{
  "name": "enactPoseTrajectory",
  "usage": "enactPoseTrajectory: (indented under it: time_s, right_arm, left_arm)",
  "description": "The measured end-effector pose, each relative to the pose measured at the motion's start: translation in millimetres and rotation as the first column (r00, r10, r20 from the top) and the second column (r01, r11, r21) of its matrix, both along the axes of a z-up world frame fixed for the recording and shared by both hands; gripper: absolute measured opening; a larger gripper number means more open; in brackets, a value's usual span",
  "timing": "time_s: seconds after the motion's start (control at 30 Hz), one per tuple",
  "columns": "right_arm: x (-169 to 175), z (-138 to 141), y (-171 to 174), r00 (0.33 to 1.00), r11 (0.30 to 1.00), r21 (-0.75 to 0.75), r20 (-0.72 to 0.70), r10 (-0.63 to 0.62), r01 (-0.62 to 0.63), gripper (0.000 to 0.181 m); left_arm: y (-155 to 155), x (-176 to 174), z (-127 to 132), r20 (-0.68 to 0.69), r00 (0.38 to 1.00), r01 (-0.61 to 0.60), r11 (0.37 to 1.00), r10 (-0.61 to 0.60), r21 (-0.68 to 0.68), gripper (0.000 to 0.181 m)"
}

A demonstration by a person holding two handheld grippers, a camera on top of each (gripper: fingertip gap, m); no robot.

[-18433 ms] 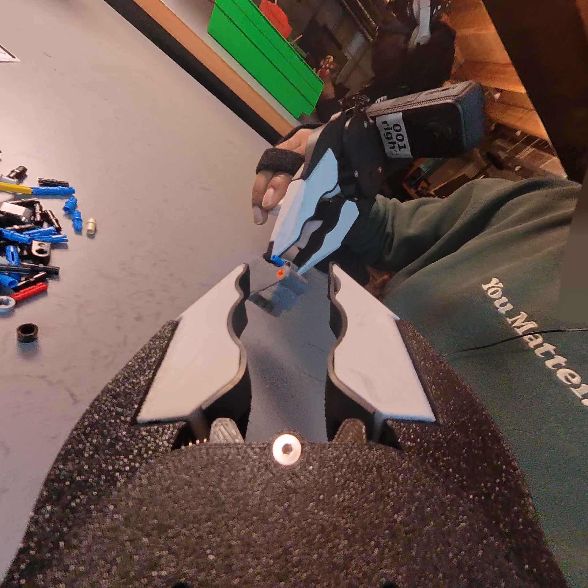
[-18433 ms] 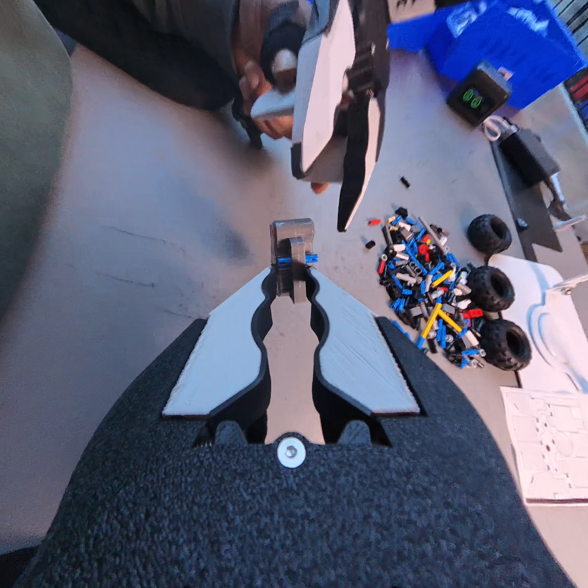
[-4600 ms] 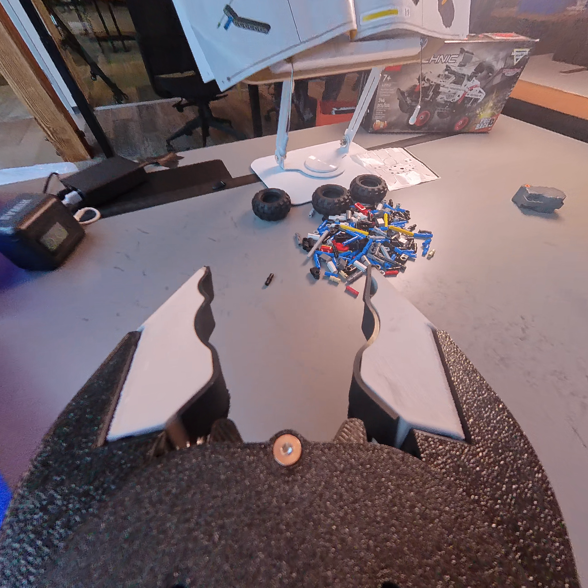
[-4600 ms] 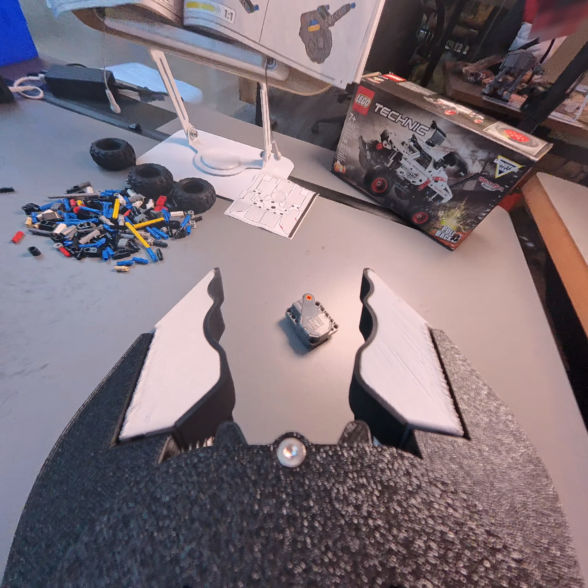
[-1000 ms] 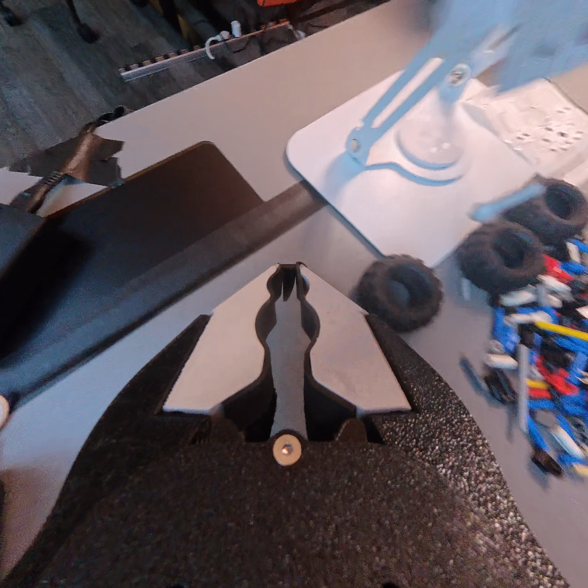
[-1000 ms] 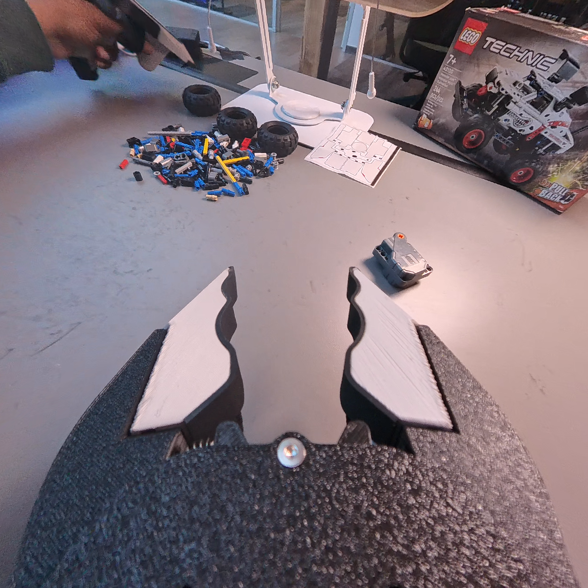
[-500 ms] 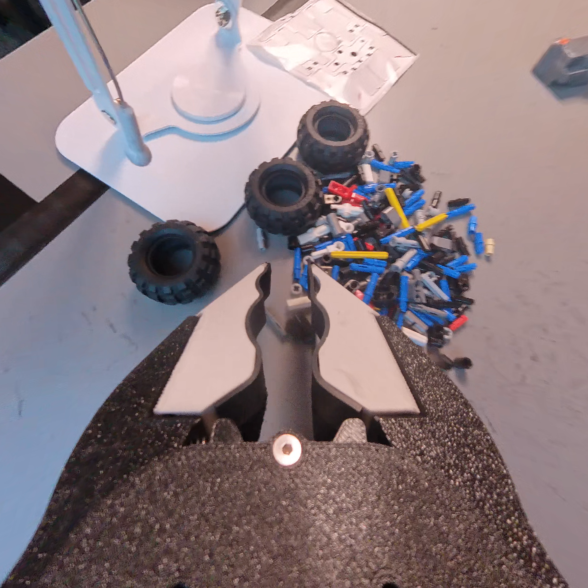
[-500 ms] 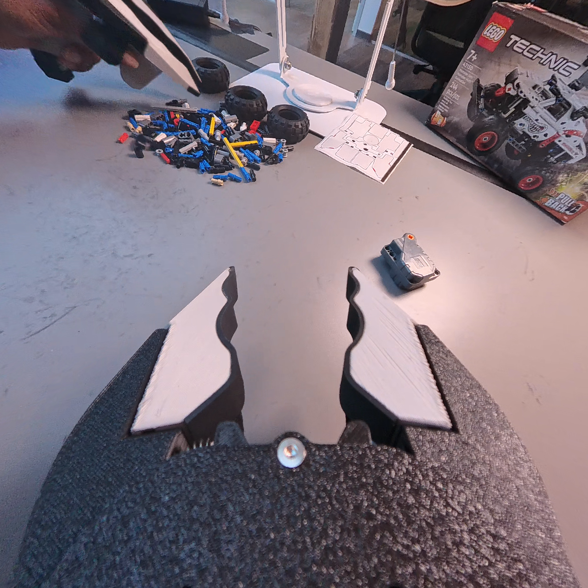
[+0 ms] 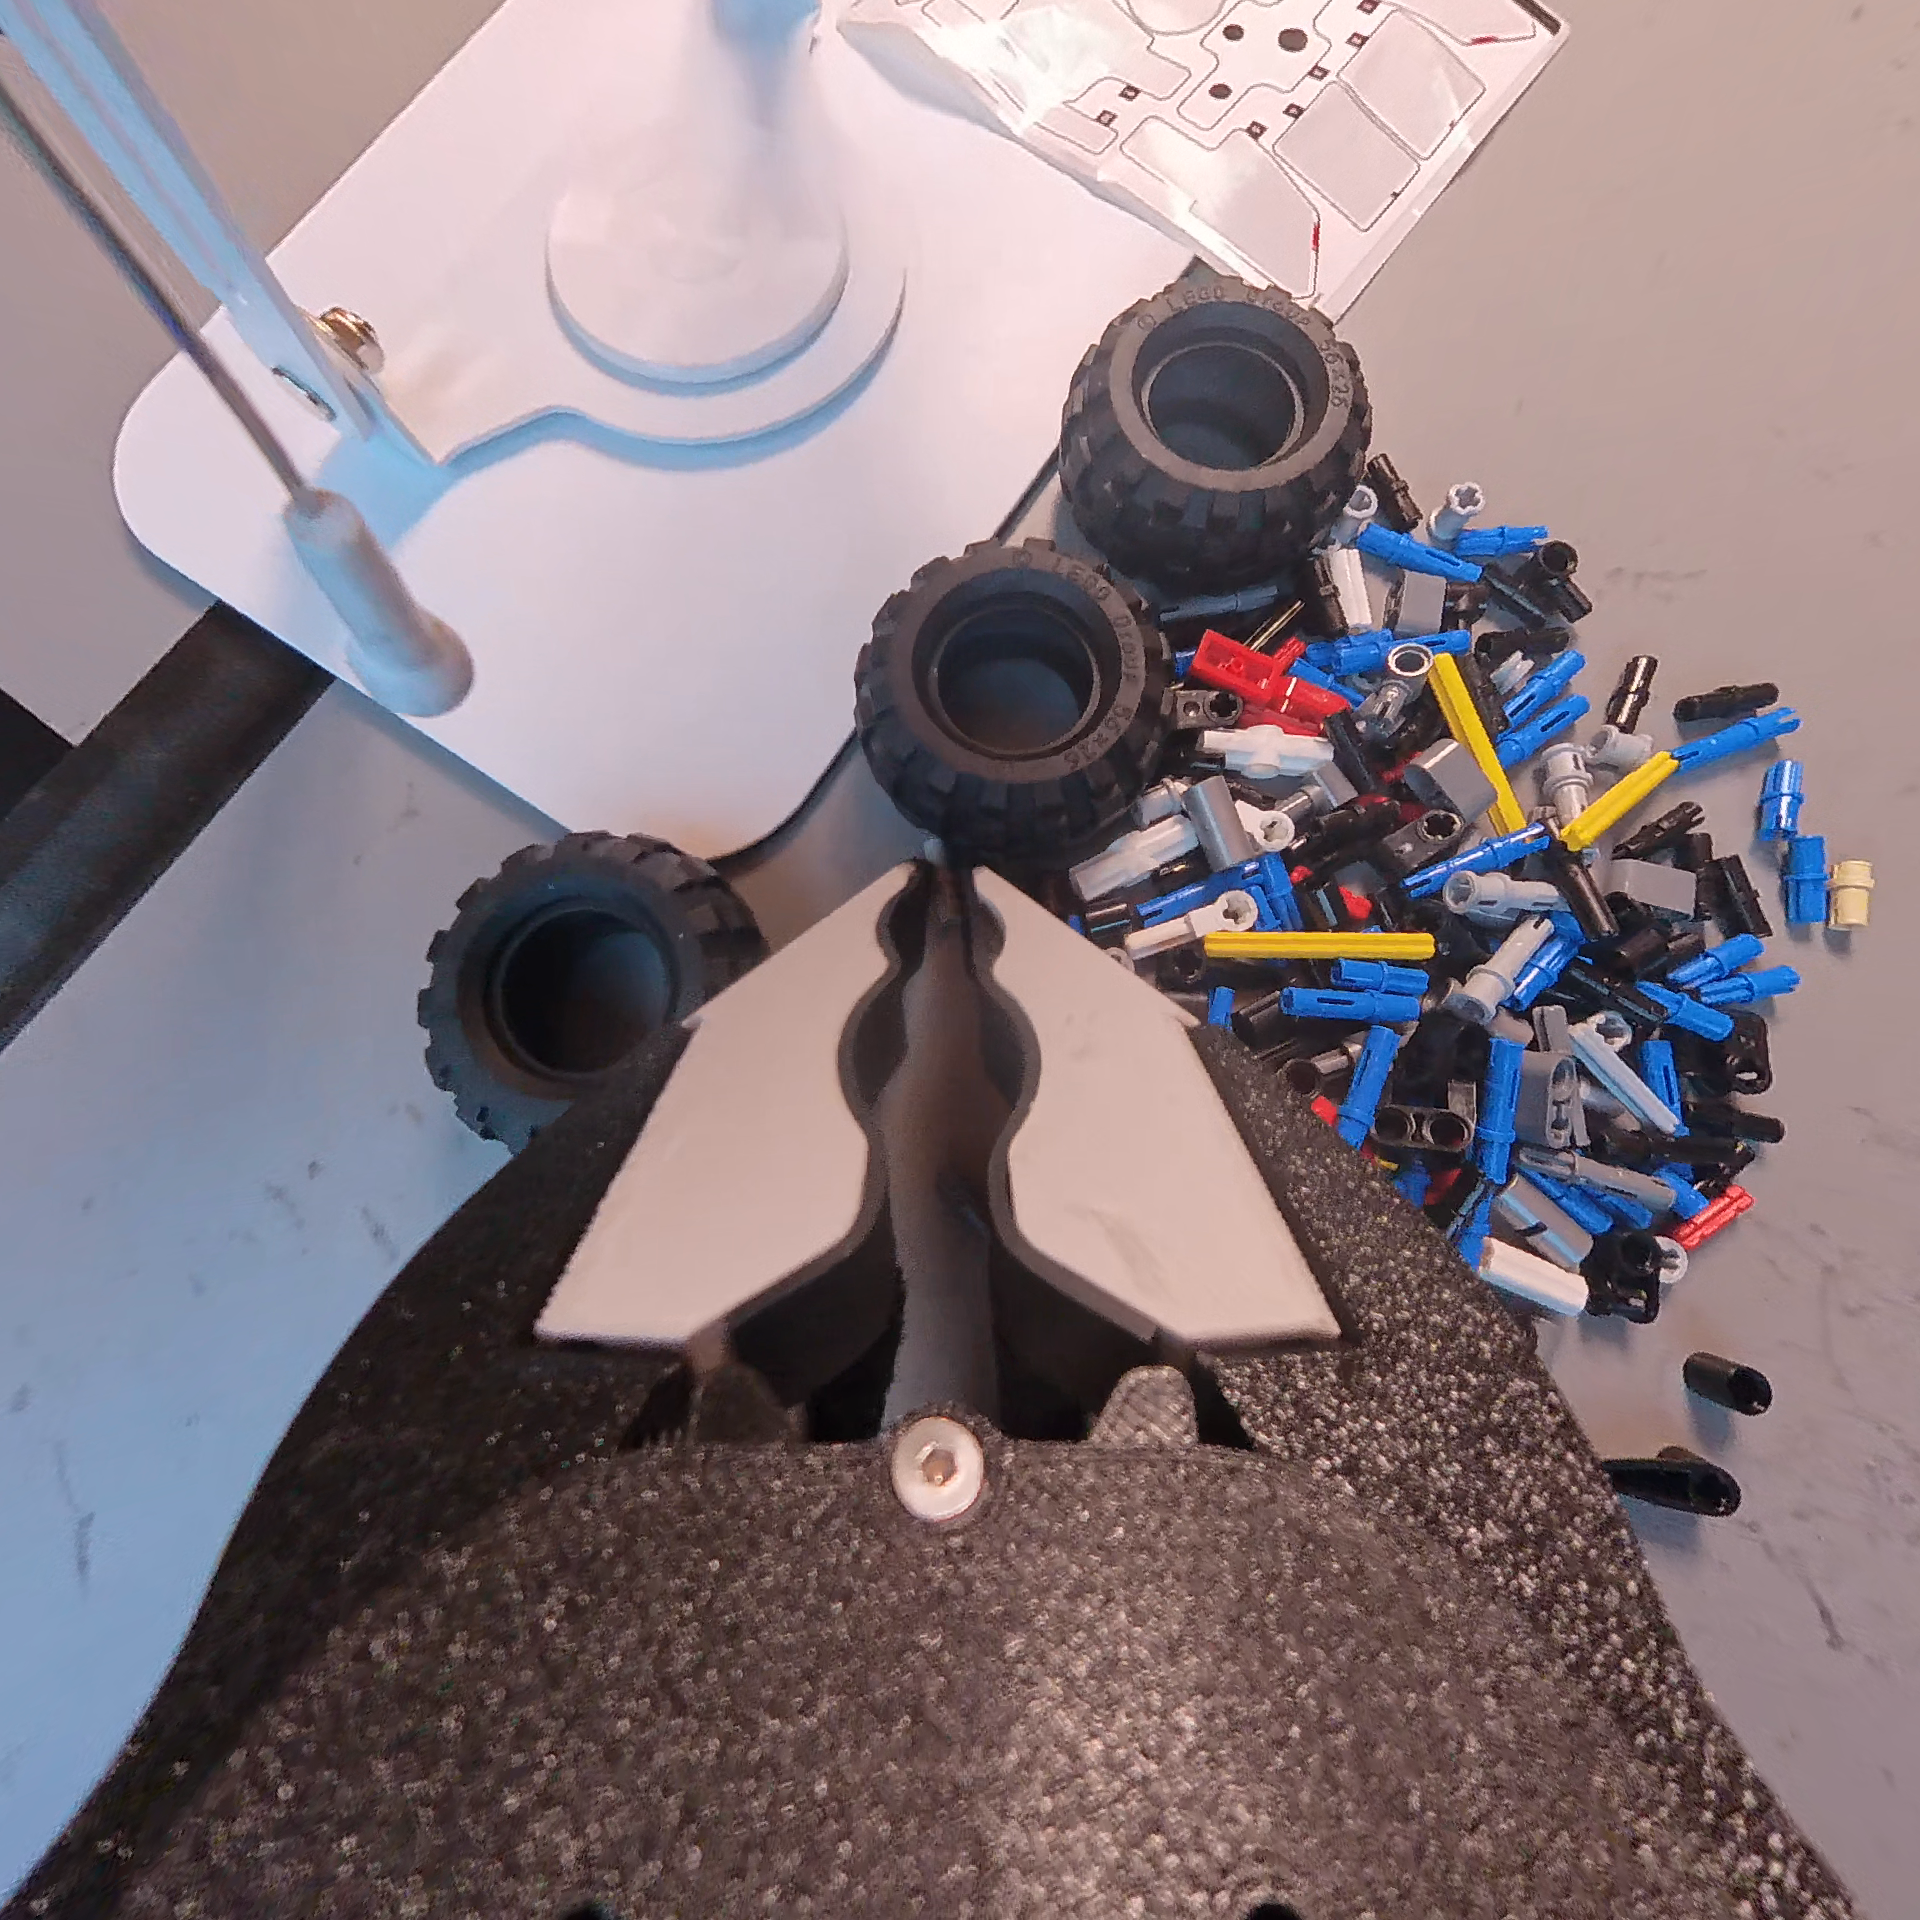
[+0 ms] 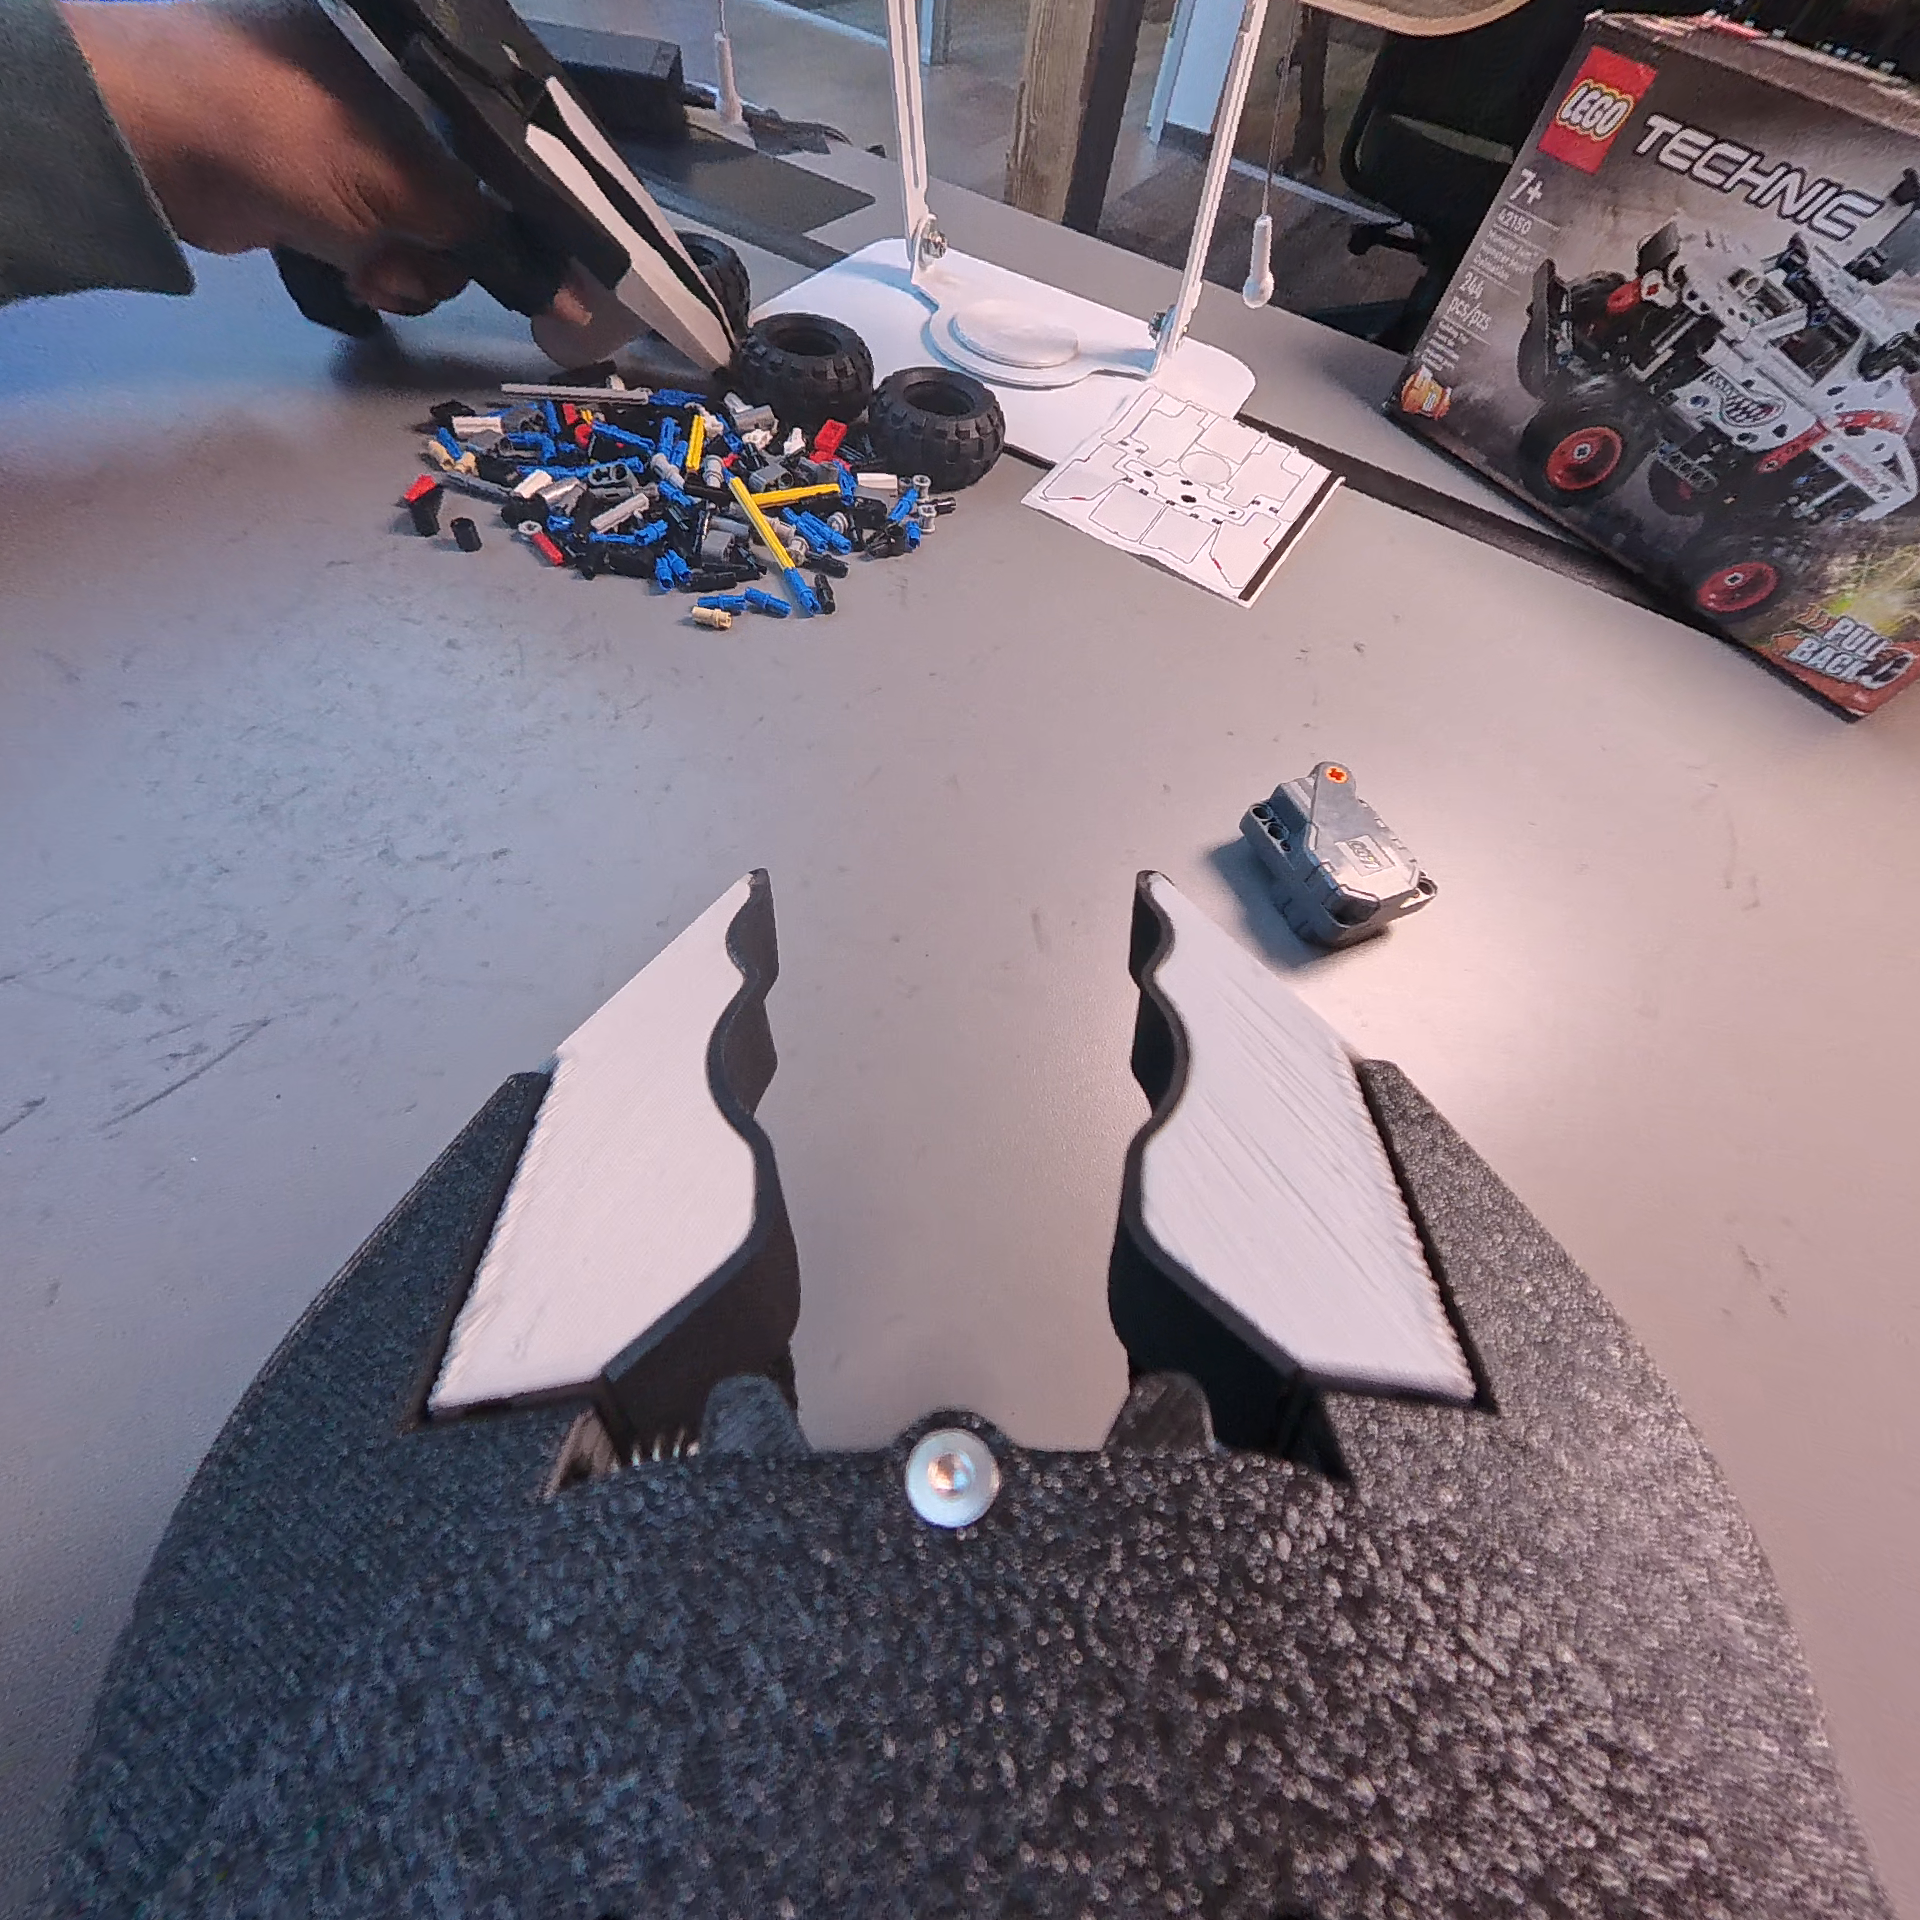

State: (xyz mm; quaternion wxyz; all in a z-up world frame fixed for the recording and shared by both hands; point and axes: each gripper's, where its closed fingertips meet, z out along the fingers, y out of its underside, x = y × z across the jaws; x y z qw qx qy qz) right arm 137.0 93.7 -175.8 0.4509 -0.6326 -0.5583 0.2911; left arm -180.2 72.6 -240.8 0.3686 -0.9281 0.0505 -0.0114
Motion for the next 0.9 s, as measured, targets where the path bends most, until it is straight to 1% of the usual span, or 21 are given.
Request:
enactPoseTrajectory:
  time_s: [0.07, 0.13, 0.23, 0.3, 0.37, 0.4, 0.47, 0.53, 0.6, 0.67, 0.73, 0.8, 0.83, 0.9]
  right_arm:
    - [0.2, 0.2, -0.3, 1.000, 1.000, 0.002, -0.001, 0.001, -0.001, 0.068]
    - [0.5, 1.3, -0.6, 1.000, 1.000, 0.005, -0.007, 0.001, -0.001, 0.068]
    - [1.1, 2.9, 0.1, 1.000, 1.000, -0.001, -0.018, -0.002, 0.002, 0.067]
    - [0.7, 1.5, 0.6, 1.000, 1.000, -0.011, -0.011, -0.001, 0.001, 0.067]
    - [0.0, -0.5, 0.1, 1.000, 1.000, -0.011, 0.003, 0.002, -0.002, 0.067]
    - [-0.4, -1.5, -0.4, 1.000, 1.000, -0.006, 0.010, 0.004, -0.004, 0.067]
    - [-0.9, -2.4, -1.8, 1.000, 1.000, 0.011, 0.020, 0.008, -0.008, 0.067]
    - [-0.6, -1.1, -2.7, 1.000, 1.000, 0.028, 0.015, 0.008, -0.009, 0.067]
    - [0.1, 0.9, -2.7, 1.000, 0.999, 0.032, 0.005, 0.006, -0.006, 0.067]
    - [0.7, 2.8, -2.4, 1.000, 1.000, 0.029, -0.006, 0.005, -0.005, 0.067]
    - [1.4, 4.5, -2.0, 1.000, 1.000, 0.027, -0.017, 0.003, -0.003, 0.067]
    - [1.4, 4.6, -1.9, 1.000, 1.000, 0.024, -0.018, 0.003, -0.003, 0.067]
    - [1.4, 4.7, -1.8, 1.000, 1.000, 0.024, -0.017, 0.003, -0.003, 0.067]
    - [1.7, 5.8, -1.3, 1.000, 1.000, 0.026, -0.021, 0.000, 0.001, 0.067]
  left_arm:
    - [-2.8, -0.9, 0.6, -0.004, 1.000, -0.001, 1.000, 0.001, -0.014, 0.005]
    - [-9.0, 3.1, 7.4, 0.010, 1.000, 0.015, 1.000, -0.015, 0.004, 0.005]
    - [-25.6, 31.8, 31.9, 0.061, 0.993, 0.096, 0.993, -0.101, 0.069, 0.005]
    - [-40.2, 53.6, 38.8, 0.070, 0.987, 0.141, 0.988, -0.146, 0.062, 0.004]
    - [-50.6, 69.7, 38.8, 0.060, 0.984, 0.165, 0.985, -0.168, 0.057, 0.005]
    - [-54.6, 75.6, 36.9, 0.060, 0.983, 0.171, 0.984, -0.174, 0.052, 0.007]
    - [-58.8, 83.7, 32.8, 0.077, 0.982, 0.167, 0.984, -0.171, 0.052, 0.020]
    - [-59.9, 85.7, 30.6, 0.090, 0.984, 0.149, 0.987, -0.154, 0.061, 0.027]
    - [-59.6, 85.2, 39.9, 0.090, 0.987, 0.124, 0.986, -0.134, 0.109, 0.032]
    - [-61.6, 76.3, 67.9, 0.054, 0.995, 0.070, 0.974, -0.083, 0.215, 0.033]
    - [-72.5, 53.4, 109.9, -0.009, 1.000, -0.009, 0.941, 0.013, 0.339, 0.033]
    - [-95.9, 11.4, 155.9, -0.080, 0.982, -0.117, 0.891, 0.169, 0.438, 0.033]
    - [-112.5, -15.2, 178.4, -0.107, 0.960, -0.179, 0.862, 0.259, 0.475, 0.033]
    - [-153.8, -76.8, 218.3, -0.126, 0.890, -0.318, 0.795, 0.438, 0.516, 0.034]
